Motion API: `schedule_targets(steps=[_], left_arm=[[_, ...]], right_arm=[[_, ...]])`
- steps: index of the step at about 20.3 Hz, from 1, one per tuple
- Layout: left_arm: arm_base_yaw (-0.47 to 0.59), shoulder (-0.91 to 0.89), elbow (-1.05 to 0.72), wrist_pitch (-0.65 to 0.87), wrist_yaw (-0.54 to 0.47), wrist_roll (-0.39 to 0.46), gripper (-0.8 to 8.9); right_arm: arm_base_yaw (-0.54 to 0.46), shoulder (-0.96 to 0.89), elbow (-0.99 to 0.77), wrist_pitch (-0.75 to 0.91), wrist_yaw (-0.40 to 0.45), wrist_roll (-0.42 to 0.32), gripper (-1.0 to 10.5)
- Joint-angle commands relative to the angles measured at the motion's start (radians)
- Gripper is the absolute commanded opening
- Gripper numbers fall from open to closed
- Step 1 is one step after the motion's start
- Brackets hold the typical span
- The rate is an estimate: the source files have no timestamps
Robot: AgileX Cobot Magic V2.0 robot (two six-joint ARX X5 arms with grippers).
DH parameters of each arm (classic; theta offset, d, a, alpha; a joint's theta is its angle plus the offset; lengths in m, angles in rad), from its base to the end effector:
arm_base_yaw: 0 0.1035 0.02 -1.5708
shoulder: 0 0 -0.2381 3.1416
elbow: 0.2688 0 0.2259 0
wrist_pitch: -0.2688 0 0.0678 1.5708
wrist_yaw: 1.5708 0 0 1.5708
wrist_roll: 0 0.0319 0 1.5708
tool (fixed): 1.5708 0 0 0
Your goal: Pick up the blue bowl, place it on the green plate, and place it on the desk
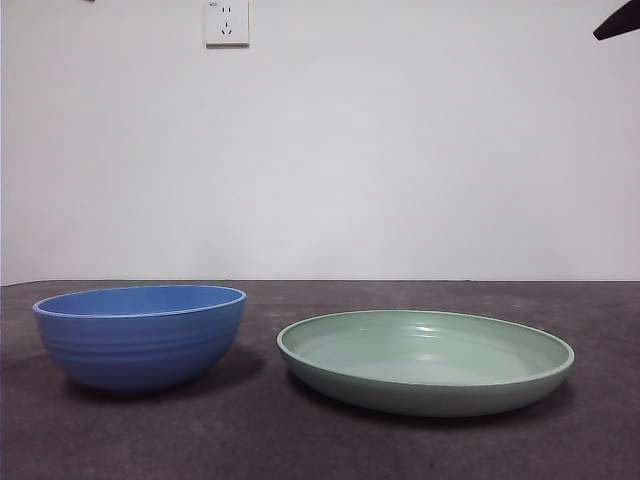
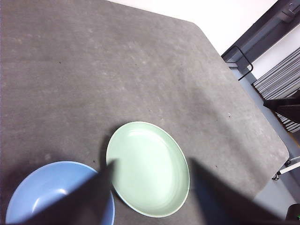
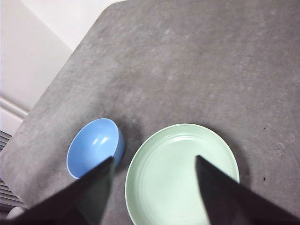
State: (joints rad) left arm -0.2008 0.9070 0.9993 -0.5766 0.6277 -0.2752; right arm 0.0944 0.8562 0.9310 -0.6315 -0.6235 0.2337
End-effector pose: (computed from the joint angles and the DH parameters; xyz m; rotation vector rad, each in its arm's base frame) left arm 0.1604 -0.0518 0.3273 -0.3597 0.5969 -0.7414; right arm 0.1538 0.0333 0.3099 0.3667 0.6297 0.6334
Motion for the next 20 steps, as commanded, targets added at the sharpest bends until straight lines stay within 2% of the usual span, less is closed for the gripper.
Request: schedule_targets(steps=[1,3,14,20], left_arm=[[-0.003,0.005,0.023,0.009,0.005,0.034,5.63],[-0.003,0.005,0.023,0.009,0.005,0.055,6.27],[-0.003,0.006,0.023,-0.008,-0.001,0.073,6.25],[0.022,0.020,0.023,-0.112,-0.156,0.077,6.25]], right_arm=[[0.003,0.005,0.014,0.009,0.003,-0.014,4.4],[0.003,0.005,0.014,0.009,0.003,-0.014,5.0],[0.002,0.005,0.014,0.010,0.003,-0.014,5.2],[0.003,0.005,0.014,0.004,-0.002,-0.013,5.2]])
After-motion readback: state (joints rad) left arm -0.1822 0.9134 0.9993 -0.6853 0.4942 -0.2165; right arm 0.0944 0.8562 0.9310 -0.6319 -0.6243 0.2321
